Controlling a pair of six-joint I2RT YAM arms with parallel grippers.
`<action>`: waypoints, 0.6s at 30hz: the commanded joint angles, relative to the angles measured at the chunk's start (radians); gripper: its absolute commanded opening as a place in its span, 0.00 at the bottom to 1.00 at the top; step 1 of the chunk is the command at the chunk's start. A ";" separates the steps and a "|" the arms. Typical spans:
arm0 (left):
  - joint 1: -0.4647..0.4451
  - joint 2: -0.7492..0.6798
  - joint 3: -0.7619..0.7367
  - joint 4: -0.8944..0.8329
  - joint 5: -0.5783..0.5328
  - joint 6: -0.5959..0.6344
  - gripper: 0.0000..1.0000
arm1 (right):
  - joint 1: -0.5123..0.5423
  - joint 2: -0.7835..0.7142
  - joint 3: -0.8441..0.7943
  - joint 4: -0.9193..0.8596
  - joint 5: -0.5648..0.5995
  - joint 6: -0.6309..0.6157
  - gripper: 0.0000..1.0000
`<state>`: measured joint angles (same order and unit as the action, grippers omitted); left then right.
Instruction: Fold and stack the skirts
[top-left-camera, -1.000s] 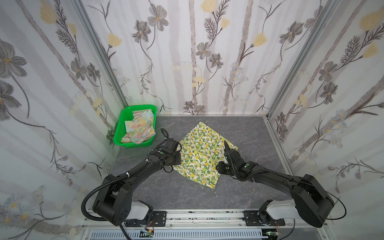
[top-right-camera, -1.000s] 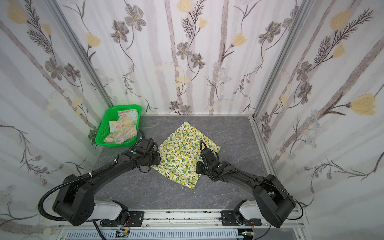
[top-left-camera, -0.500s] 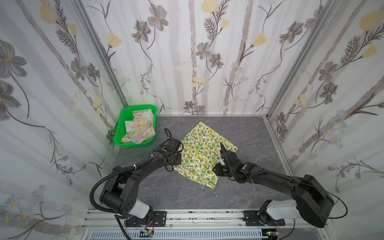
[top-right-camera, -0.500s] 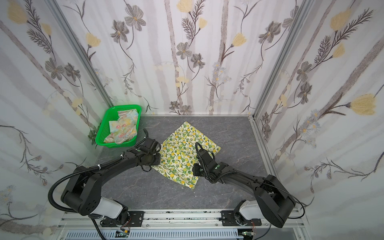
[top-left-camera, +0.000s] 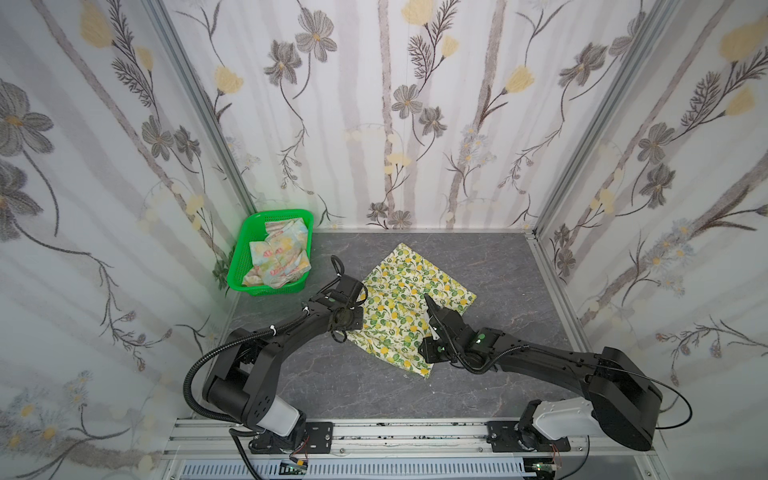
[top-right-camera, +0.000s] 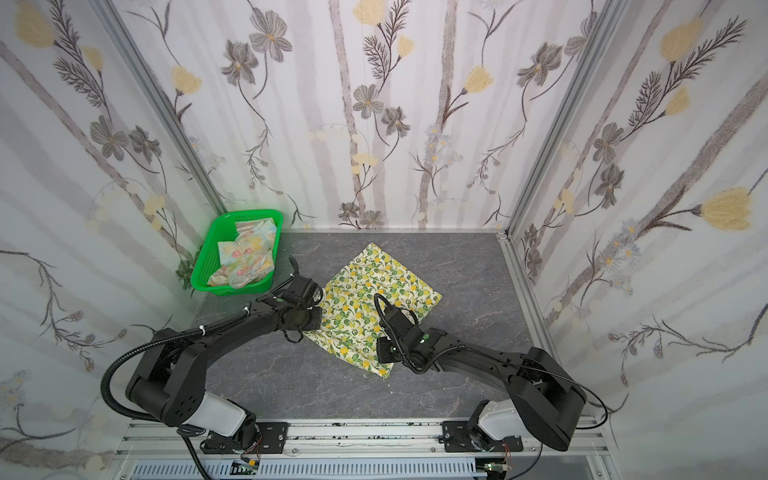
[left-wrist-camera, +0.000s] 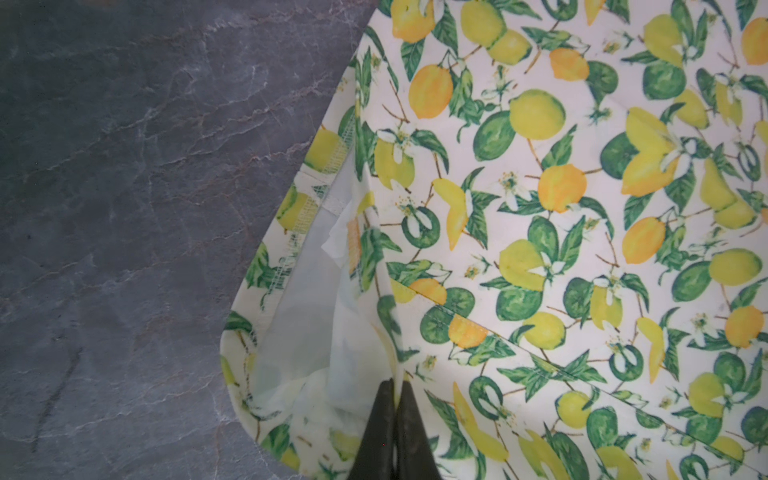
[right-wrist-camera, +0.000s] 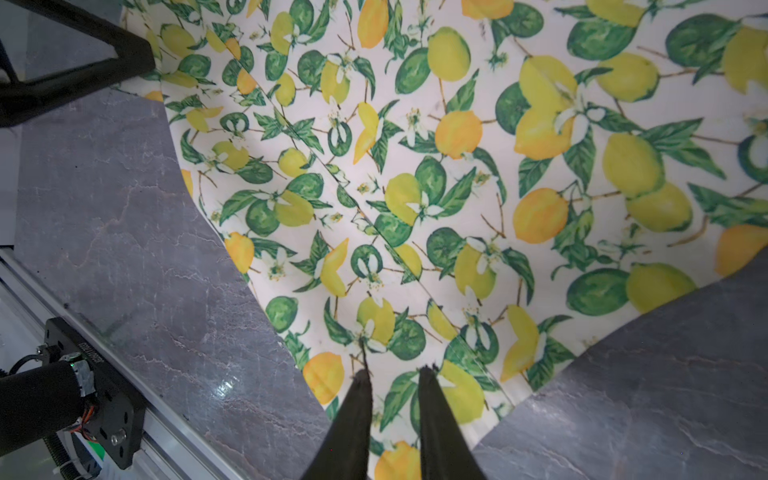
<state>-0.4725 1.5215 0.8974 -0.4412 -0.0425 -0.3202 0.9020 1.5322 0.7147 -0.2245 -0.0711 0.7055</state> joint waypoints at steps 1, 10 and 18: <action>0.003 -0.009 0.011 -0.007 -0.018 0.003 0.00 | 0.014 0.019 -0.022 -0.002 -0.040 0.000 0.18; 0.045 -0.065 -0.004 -0.007 0.002 0.009 0.00 | 0.018 0.103 -0.049 -0.018 -0.075 -0.006 0.14; 0.104 -0.127 -0.035 -0.007 0.047 0.044 0.00 | 0.018 0.164 -0.054 -0.040 -0.086 -0.015 0.10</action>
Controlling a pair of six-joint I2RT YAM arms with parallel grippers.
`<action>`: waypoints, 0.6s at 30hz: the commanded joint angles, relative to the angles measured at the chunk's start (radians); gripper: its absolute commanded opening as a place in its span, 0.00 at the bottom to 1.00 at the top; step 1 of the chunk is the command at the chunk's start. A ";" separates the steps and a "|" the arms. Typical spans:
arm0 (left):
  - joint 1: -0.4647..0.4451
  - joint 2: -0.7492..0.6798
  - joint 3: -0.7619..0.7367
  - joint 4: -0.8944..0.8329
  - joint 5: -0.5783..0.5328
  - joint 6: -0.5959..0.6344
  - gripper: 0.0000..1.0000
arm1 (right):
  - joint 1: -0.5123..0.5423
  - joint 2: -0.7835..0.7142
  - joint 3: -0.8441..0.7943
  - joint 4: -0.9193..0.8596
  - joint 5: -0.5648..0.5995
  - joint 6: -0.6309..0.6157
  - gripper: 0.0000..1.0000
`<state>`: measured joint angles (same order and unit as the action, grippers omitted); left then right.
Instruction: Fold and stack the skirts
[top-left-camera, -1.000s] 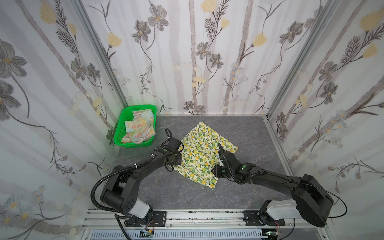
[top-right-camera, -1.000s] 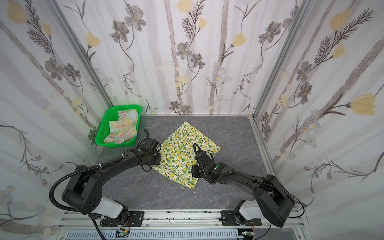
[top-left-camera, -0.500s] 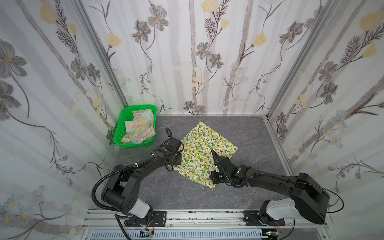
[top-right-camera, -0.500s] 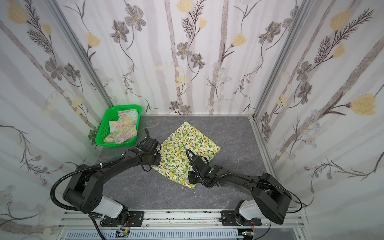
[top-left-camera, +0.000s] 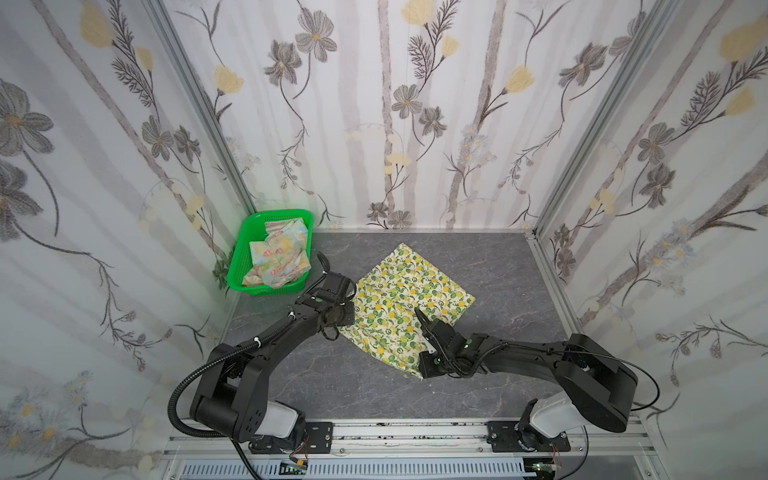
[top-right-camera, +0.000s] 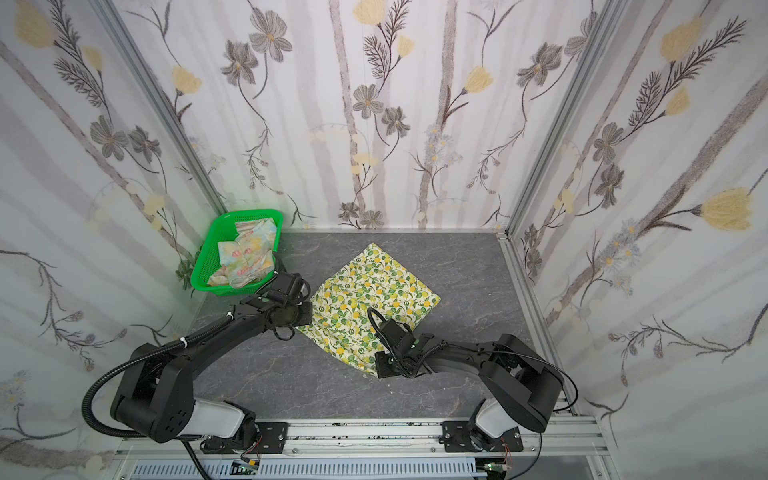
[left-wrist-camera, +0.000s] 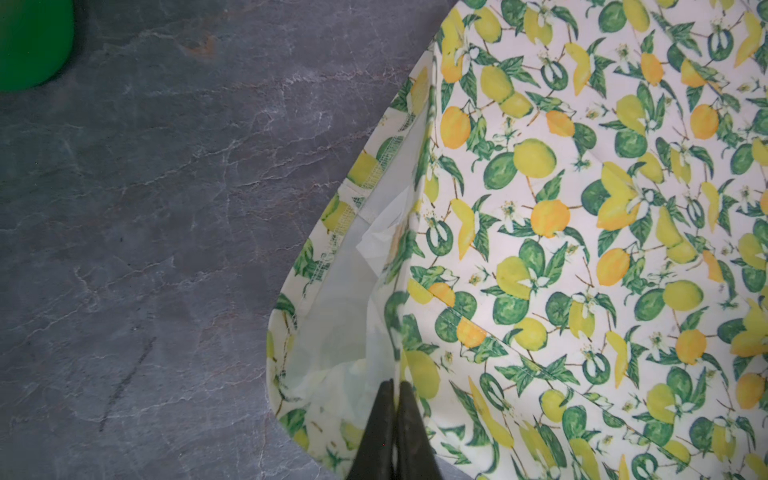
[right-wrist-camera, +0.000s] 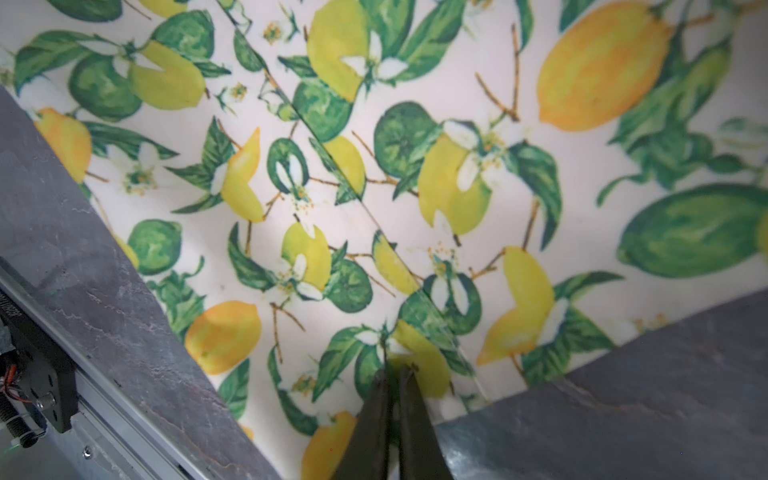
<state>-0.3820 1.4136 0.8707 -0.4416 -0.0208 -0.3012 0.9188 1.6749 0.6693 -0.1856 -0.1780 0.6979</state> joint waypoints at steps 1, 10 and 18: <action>0.022 -0.027 -0.012 -0.006 0.031 0.033 0.00 | 0.001 0.024 -0.009 -0.083 0.024 -0.008 0.09; 0.124 -0.080 -0.032 -0.006 0.089 0.082 0.00 | 0.002 0.044 -0.018 -0.122 0.058 0.003 0.04; 0.162 -0.065 -0.044 -0.006 0.114 0.086 0.00 | -0.025 0.002 -0.059 -0.171 0.095 0.016 0.02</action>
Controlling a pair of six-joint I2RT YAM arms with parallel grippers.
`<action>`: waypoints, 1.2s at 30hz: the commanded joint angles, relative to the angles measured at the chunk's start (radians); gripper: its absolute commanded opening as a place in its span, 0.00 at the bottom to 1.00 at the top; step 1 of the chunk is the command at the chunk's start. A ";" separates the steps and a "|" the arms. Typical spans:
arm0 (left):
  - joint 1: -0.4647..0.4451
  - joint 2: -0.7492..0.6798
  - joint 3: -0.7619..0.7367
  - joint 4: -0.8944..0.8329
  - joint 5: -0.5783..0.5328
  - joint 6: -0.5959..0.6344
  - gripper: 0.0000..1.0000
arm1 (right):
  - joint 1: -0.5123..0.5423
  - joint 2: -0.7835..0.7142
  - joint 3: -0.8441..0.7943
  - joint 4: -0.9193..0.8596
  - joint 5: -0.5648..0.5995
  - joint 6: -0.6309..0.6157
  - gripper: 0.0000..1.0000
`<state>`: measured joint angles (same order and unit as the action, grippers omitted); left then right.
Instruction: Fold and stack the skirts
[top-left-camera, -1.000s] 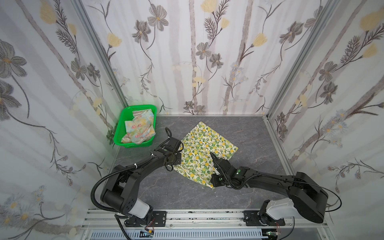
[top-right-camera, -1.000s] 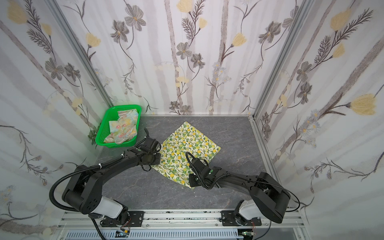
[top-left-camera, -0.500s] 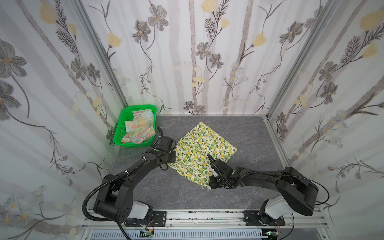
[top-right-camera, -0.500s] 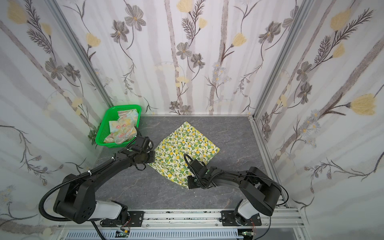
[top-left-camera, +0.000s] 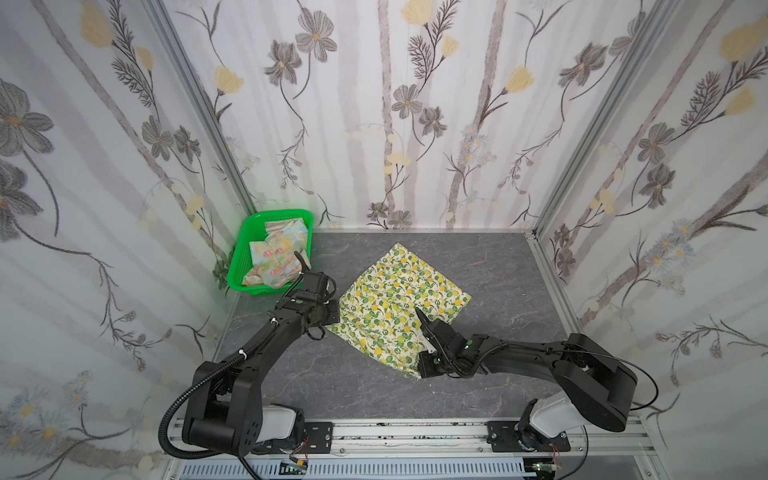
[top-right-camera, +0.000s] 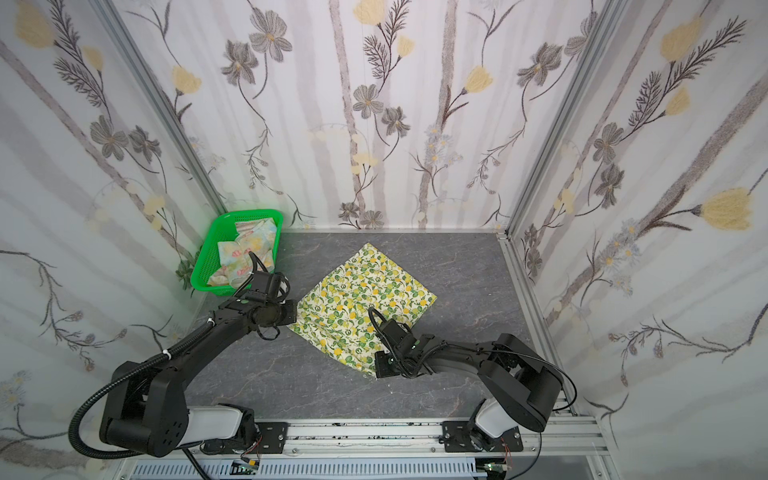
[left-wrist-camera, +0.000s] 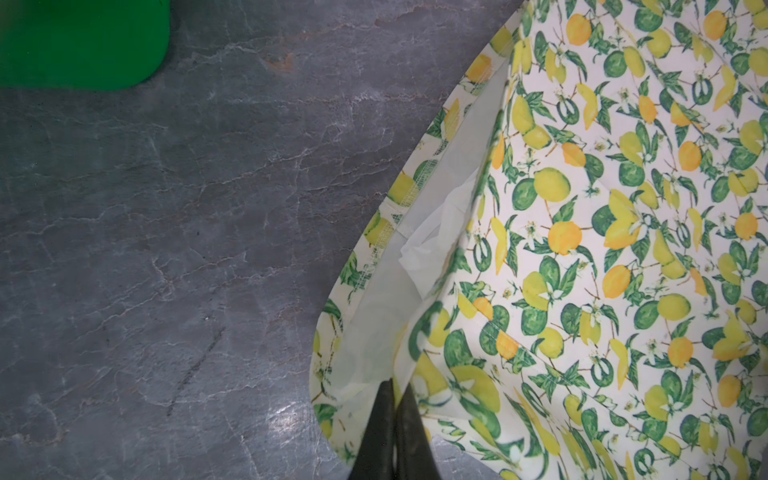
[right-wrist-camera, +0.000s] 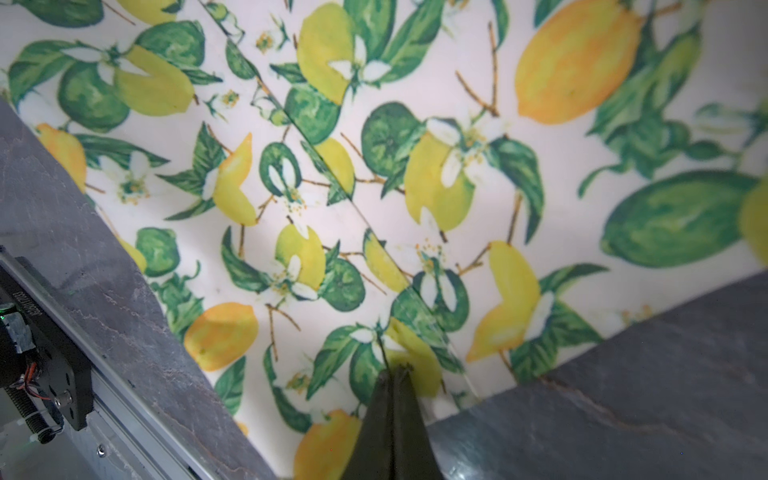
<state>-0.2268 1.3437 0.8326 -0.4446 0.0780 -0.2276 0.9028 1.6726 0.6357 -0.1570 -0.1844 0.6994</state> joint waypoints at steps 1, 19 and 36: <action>0.013 0.007 -0.009 -0.003 0.013 0.011 0.00 | -0.016 -0.003 -0.032 -0.204 0.106 0.015 0.02; 0.058 -0.075 -0.015 -0.011 0.024 -0.081 0.70 | -0.074 -0.187 -0.039 -0.299 0.177 0.020 0.33; -0.190 -0.030 -0.027 -0.014 0.209 -0.244 0.53 | -0.056 -0.332 -0.029 -0.259 0.098 0.013 0.21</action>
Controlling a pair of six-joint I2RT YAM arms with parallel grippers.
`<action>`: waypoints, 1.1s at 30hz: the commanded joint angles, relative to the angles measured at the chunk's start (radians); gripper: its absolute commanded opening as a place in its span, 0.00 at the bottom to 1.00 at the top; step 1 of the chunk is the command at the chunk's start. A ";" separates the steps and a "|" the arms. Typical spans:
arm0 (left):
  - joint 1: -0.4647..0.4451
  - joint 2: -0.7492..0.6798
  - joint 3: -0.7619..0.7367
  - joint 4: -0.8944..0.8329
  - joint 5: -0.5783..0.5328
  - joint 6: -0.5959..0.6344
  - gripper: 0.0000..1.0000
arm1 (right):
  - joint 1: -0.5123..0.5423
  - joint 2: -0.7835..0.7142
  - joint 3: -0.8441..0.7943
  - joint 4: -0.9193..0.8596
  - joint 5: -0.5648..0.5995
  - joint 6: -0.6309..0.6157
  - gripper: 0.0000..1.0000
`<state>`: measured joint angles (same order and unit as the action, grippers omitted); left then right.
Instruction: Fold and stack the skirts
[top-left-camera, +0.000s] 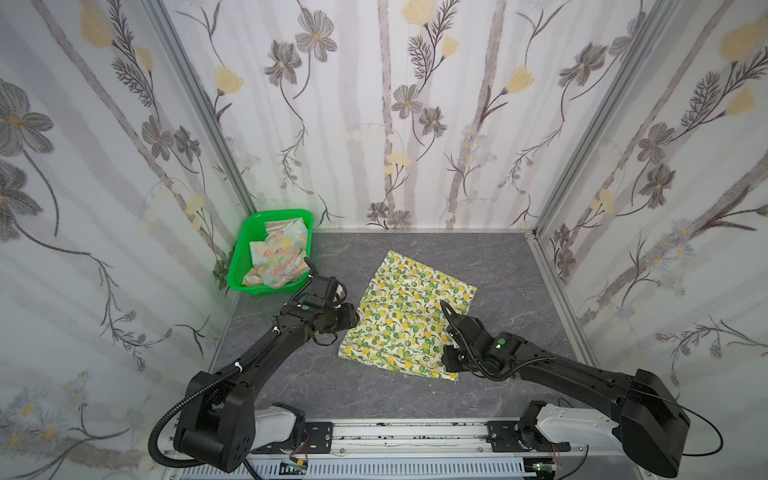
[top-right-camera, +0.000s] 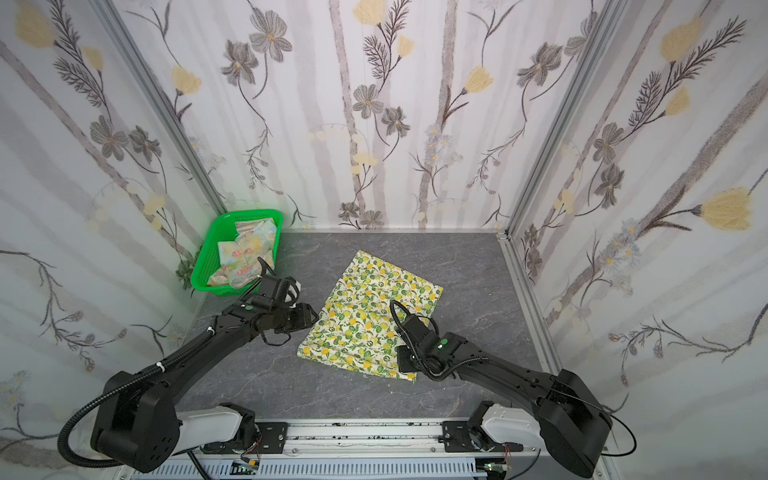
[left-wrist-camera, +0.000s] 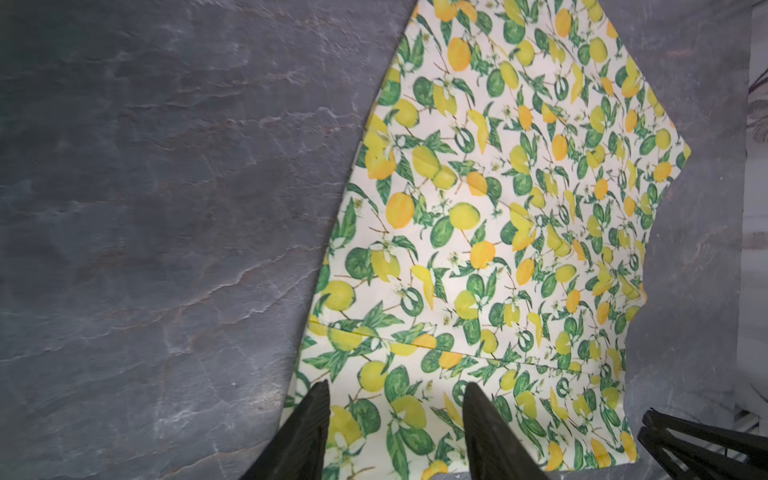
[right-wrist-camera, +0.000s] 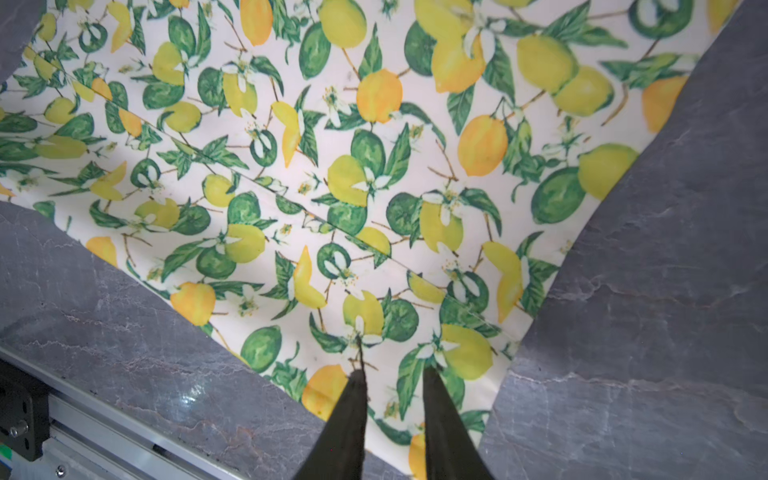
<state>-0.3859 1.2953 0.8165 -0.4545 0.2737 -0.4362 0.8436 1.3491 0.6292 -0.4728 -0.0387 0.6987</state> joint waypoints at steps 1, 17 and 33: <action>-0.051 0.035 -0.018 -0.005 0.014 -0.038 0.52 | 0.002 -0.010 -0.039 0.068 -0.066 0.015 0.19; -0.094 0.227 -0.073 -0.003 -0.123 -0.071 0.46 | 0.007 0.006 -0.168 0.105 -0.110 0.045 0.11; -0.005 0.278 0.145 0.016 -0.288 0.047 0.50 | 0.032 0.020 -0.039 0.049 -0.014 0.017 0.10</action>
<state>-0.4011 1.6291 0.9592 -0.4259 0.0128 -0.4183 0.8715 1.3956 0.5713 -0.3824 -0.1162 0.7235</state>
